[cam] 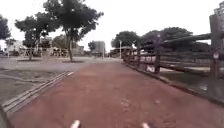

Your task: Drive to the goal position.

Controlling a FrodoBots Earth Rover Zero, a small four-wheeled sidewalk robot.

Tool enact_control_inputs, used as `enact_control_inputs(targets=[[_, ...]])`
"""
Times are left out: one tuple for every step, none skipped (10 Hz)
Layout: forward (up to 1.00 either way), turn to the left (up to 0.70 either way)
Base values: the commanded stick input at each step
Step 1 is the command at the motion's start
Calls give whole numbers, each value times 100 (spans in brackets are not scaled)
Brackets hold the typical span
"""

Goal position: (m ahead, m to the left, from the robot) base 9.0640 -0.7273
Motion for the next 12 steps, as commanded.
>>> enact_control_inputs(targets=[[70, 8], [70, 19], [70, 31], [70, 42], [70, 42], [70, 42], [70, 42], [70, 42], [70, 42], [70, 40], [70, 33], [70, 25]])
